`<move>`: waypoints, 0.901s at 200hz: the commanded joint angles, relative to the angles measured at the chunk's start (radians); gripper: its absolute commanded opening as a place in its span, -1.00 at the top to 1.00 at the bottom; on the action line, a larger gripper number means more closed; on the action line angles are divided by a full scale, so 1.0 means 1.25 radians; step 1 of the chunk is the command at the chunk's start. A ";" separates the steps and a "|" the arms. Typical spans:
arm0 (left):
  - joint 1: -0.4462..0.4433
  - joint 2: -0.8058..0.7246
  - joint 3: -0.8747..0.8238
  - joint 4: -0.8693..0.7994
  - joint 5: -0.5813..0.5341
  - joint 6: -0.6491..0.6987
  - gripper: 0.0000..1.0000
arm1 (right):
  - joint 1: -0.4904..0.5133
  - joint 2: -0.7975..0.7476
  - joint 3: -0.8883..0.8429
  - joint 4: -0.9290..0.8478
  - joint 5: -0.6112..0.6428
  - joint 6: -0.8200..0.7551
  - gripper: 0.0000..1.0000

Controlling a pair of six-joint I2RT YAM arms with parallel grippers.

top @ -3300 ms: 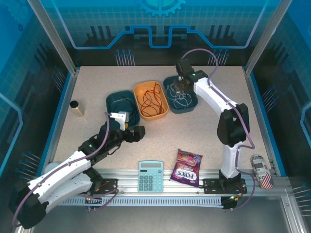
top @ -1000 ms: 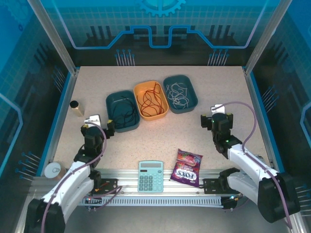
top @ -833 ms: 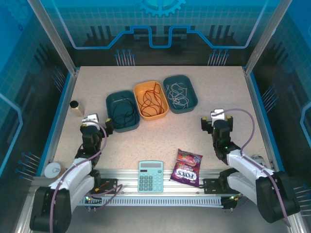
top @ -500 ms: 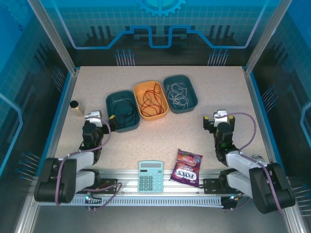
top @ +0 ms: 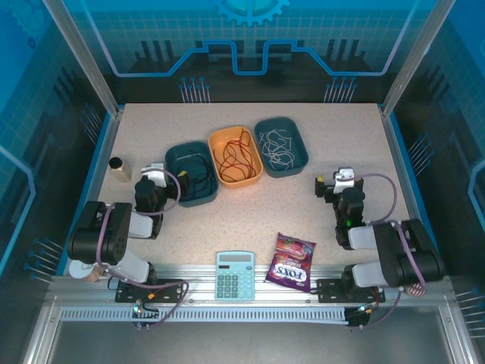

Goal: Untangle the cables

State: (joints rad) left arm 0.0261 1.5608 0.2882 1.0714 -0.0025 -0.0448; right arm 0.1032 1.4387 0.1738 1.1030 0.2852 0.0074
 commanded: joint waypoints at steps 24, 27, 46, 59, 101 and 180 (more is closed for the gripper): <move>0.008 -0.008 0.067 -0.100 0.010 0.018 -0.99 | -0.016 0.101 -0.001 0.186 -0.055 0.011 -0.99; 0.007 -0.008 0.066 -0.101 0.010 0.018 -0.98 | -0.018 0.108 0.002 0.196 -0.058 0.010 -0.99; 0.008 -0.008 0.068 -0.102 0.015 0.019 -0.98 | -0.044 0.096 0.019 0.143 -0.078 0.036 -0.99; 0.008 -0.008 0.071 -0.109 0.023 0.023 -0.99 | -0.059 0.081 0.059 0.052 -0.066 0.061 -0.99; 0.007 -0.007 0.075 -0.113 0.033 0.029 -0.98 | -0.036 0.083 0.163 -0.135 -0.121 0.010 -0.99; 0.005 -0.007 0.074 -0.116 0.031 0.028 -0.99 | -0.038 0.082 0.162 -0.134 -0.129 0.011 -0.99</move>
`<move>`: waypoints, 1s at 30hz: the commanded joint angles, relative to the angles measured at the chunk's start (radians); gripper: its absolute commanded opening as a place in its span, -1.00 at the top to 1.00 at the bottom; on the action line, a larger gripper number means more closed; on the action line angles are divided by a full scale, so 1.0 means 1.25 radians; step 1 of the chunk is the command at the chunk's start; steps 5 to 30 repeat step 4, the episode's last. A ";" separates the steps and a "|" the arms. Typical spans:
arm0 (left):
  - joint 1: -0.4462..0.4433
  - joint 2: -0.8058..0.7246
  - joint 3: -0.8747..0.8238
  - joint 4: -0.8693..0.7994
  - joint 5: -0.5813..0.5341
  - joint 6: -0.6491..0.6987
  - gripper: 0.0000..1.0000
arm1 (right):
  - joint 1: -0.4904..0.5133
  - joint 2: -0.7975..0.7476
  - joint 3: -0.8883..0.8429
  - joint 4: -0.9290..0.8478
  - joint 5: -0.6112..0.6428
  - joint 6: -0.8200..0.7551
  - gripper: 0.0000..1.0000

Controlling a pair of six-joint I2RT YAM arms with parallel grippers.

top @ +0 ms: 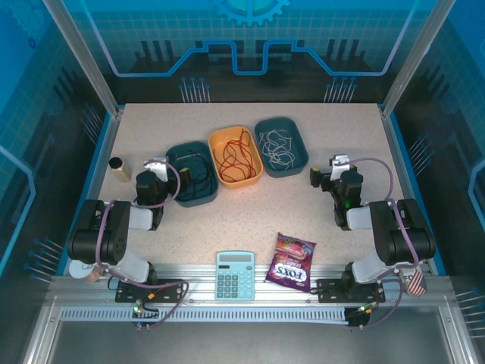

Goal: Untangle the cables

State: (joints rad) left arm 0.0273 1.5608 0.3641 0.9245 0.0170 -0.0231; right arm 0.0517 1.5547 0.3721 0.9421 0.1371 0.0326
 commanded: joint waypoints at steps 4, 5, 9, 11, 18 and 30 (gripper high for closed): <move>0.004 -0.008 0.013 0.003 0.017 0.011 -0.98 | 0.003 -0.010 0.003 -0.006 -0.010 -0.010 -0.99; 0.004 -0.008 0.013 0.003 0.017 0.011 -0.98 | 0.003 -0.010 0.003 -0.006 -0.010 -0.010 -0.99; 0.004 -0.008 0.013 0.003 0.017 0.011 -0.98 | 0.003 -0.010 0.003 -0.006 -0.010 -0.010 -0.99; 0.004 -0.008 0.013 0.003 0.017 0.011 -0.98 | 0.003 -0.010 0.003 -0.006 -0.010 -0.010 -0.99; 0.004 -0.008 0.013 0.003 0.017 0.011 -0.98 | 0.003 -0.010 0.003 -0.006 -0.010 -0.010 -0.99; 0.004 -0.008 0.013 0.003 0.017 0.011 -0.98 | 0.003 -0.010 0.003 -0.006 -0.010 -0.010 -0.99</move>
